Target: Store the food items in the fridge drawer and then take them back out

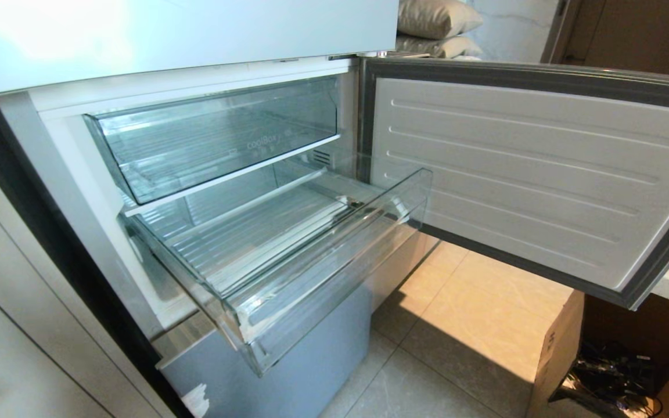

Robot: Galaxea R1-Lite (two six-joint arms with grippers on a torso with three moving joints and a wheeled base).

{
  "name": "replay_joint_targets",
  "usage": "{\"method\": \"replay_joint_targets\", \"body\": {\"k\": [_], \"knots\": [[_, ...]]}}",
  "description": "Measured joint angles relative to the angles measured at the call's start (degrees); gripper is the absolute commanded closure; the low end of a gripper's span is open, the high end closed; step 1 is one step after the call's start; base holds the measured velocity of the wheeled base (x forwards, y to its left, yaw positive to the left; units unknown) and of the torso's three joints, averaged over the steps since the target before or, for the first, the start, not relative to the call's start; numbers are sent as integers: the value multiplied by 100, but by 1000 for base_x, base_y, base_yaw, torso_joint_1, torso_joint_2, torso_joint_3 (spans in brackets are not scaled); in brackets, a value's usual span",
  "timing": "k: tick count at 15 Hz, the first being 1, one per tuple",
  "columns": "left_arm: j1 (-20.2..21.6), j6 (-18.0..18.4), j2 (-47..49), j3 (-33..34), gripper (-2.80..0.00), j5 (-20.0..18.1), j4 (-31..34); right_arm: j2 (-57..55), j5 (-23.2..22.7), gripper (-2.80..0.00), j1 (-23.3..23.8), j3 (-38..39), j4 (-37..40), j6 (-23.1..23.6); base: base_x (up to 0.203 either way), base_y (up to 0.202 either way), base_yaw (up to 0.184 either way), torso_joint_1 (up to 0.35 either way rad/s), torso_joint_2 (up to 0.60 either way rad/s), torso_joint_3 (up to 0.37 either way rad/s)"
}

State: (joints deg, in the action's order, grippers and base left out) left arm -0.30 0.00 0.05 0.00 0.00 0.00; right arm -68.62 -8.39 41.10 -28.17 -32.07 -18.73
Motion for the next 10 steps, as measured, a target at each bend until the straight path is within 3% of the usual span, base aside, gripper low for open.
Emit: {"method": "replay_joint_targets", "body": {"k": [10], "knots": [[-2, 0, 0, 0, 0, 0, 0, -2979, -64, 0, 119, -2331, -607, -55, 0, 0, 0, 0, 0, 0]]}}
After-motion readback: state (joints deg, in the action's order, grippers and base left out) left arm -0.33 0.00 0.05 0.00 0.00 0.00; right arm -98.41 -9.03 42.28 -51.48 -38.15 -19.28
